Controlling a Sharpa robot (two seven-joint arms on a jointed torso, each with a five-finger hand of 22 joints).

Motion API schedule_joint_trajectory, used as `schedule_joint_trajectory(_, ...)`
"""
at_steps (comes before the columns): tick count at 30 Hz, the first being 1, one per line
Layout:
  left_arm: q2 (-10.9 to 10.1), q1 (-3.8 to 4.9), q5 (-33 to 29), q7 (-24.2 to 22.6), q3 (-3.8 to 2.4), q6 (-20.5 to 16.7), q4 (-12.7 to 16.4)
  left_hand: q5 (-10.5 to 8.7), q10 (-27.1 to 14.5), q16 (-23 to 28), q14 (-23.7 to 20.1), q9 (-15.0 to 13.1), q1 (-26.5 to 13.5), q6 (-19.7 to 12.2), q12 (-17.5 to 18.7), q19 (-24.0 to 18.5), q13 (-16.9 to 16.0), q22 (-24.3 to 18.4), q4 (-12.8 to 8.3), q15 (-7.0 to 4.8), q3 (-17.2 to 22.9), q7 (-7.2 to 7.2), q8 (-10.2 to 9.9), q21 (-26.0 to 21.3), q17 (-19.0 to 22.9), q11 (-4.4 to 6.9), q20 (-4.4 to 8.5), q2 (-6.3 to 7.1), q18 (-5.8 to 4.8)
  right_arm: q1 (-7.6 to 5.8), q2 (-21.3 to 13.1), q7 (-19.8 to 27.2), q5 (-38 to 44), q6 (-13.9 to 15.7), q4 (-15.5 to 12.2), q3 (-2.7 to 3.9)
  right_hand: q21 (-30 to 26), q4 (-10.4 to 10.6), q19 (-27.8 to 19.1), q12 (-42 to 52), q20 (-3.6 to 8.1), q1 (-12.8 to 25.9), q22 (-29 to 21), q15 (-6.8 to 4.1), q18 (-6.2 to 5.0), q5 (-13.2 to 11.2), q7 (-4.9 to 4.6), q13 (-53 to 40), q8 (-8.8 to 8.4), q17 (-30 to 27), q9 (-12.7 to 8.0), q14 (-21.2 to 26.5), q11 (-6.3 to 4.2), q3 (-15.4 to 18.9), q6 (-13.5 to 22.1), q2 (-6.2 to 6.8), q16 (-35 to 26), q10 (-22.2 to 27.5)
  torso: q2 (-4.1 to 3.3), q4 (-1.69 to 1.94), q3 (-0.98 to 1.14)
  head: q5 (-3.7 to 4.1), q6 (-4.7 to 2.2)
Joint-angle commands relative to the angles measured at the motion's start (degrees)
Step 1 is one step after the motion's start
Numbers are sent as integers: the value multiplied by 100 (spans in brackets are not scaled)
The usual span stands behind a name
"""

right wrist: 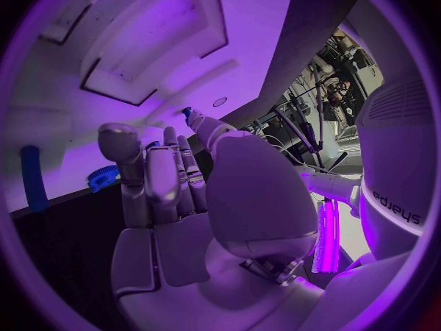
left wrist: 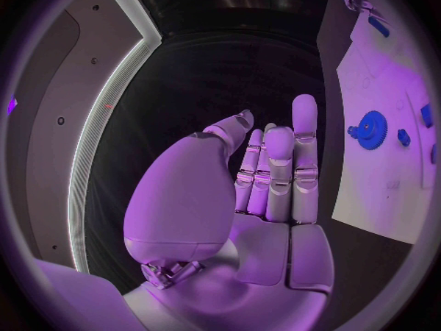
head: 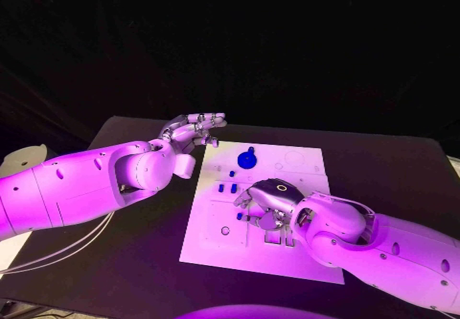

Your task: Assemble the parts on the task board

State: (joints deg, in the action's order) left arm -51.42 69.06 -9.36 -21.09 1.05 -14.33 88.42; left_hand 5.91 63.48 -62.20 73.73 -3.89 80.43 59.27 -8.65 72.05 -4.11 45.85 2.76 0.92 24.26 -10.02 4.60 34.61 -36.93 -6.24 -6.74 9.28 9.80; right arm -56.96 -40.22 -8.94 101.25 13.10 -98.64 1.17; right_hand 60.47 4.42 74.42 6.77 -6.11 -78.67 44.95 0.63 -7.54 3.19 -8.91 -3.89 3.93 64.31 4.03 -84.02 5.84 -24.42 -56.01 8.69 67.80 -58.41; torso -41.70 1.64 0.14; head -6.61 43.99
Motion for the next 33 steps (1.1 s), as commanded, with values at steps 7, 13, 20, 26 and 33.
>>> schedule_joint_trajectory(7, -16, 3, 27, -7, 0, 119, -1, 35, -61, -34, -42, 7, 21, -22, -36, -12, 9, -8, -27, 13, 6, -27, -8, -30, 13, -4, 18, -55, 61, -349, -791, -165, -478, 169, -437, 81, 77, 13, 140, 138, 24, -20, 142, -53, -56, 6, 36, 13, 12, 34, 6, -127, -48, 83, -173, 14, 73, -177, 9, -23, -10, 82, -79)
schedule_joint_trajectory(13, -12, 2, 27, -15, 5, 159, 6, 36, -64, -37, -42, 6, 22, -20, -41, -12, 9, -8, -29, 14, 10, -26, -6, -32, 11, -4, 17, -60, 61, -588, -1139, -533, -354, -227, -414, 98, -57, 56, 123, -154, 151, -13, -10, -251, -80, -30, 196, 34, -50, -117, -45, -112, -146, 661, 481, 260, -46, 398, 22, -45, -20, 151, -124)
schedule_joint_trajectory(20, -6, 0, 65, -16, 15, 186, 6, 35, -62, -37, -44, 6, 19, -18, -45, -12, 9, -9, -28, 14, 9, -26, -4, -33, 16, -4, 17, -61, 60, -675, -1348, -730, -94, -582, -330, 102, -68, 255, 235, -136, 251, -317, 19, -316, -55, -35, 263, 12, 16, -121, -4, -183, -227, 1255, 299, 114, -24, 362, 18, -42, -15, 196, -151)
schedule_joint_trajectory(26, 3, -4, 77, -15, 18, 194, -5, 35, -62, -37, -44, 6, 19, -18, -45, -12, 9, -9, -28, 14, 9, -26, -4, -33, 16, -4, 17, -61, 60, -682, -1362, -750, 38, -679, -290, 101, -75, 319, 271, -44, 250, -407, 22, -310, -48, -33, 294, 4, 50, -150, 6, -193, -241, 1280, 104, 13, -38, 154, 24, -47, -19, 209, -167)
schedule_joint_trajectory(33, 17, -8, 80, -8, 19, 207, -10, 35, -62, -37, -44, 6, 19, -18, -45, -12, 9, -9, -28, 14, 9, -26, -4, -33, 16, -4, 17, -61, 60, -663, -1238, -668, 80, -745, -219, 93, -58, 397, 318, 74, 199, -459, 55, -234, -30, -28, 288, 9, 83, -207, 11, -192, -243, 1213, -146, -113, -71, -160, 17, -34, -18, 231, -180)
